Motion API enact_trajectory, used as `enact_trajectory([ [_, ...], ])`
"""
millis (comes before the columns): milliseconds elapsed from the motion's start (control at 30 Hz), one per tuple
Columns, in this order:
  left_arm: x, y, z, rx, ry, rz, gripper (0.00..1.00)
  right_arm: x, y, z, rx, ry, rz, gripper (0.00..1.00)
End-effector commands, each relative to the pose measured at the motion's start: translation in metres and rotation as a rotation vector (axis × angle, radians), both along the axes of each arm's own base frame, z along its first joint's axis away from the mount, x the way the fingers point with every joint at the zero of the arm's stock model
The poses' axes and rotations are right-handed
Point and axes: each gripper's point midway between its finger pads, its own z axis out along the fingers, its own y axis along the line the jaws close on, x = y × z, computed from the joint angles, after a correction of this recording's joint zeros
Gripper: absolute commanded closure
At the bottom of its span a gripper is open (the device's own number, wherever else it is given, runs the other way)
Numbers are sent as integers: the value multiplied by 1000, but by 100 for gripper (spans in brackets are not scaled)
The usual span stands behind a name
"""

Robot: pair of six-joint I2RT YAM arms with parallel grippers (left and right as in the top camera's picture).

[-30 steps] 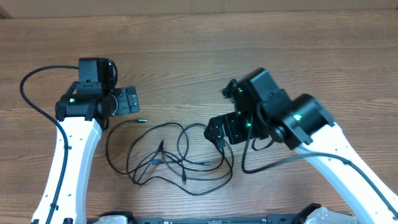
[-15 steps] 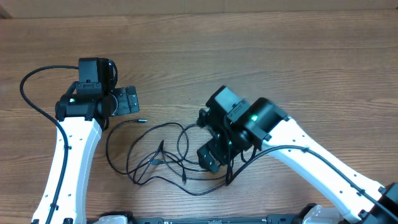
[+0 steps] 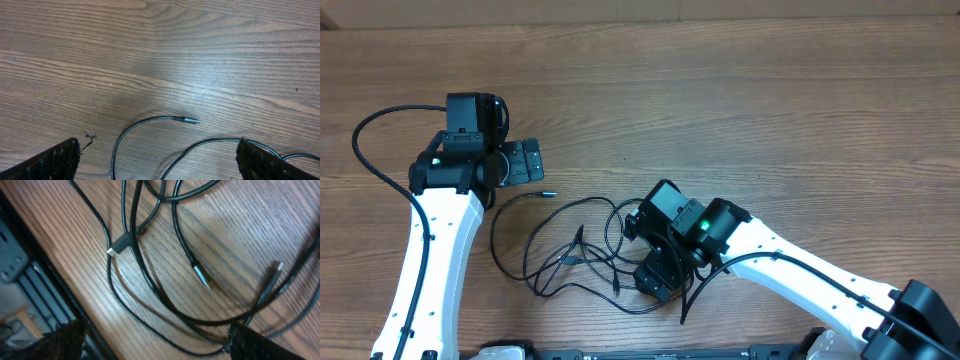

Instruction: Untangle cables

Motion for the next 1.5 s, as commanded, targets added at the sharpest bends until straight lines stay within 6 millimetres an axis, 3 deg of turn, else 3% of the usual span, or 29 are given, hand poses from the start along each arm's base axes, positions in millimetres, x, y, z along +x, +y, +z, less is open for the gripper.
enact_trajectory([
  [0,0,0,1,-15,-8,20,0,-3,-2,-13,3,-33,94,12],
  [300,0,0,1,-15,-8,20,1,5,7,-37,77,-150,226,16],
  [533,0,0,1,-15,-8,20,1,2,-1,-50,56,-155,238,23],
  [567,0,0,1,-15,-8,20,0,1,-3,-52,53,-151,239,26],
  [600,0,0,1,-15,-8,20,0,0,-4,-53,50,-151,243,36],
  [633,0,0,1,-15,-8,20,0,0,-6,-55,43,-157,257,60],
  [767,0,0,1,-15,-8,20,1,0,-5,-55,46,-160,258,86],
  [867,0,0,1,-15,-8,20,0,3,-7,-56,33,-173,253,96],
  [1100,0,0,1,-15,-8,20,1,4,-5,-54,35,-161,214,96],
  [1267,0,0,1,-15,-8,20,1,8,0,-33,24,-130,154,96],
  [1467,0,0,1,-15,-8,20,0,18,11,35,20,-127,154,96],
])
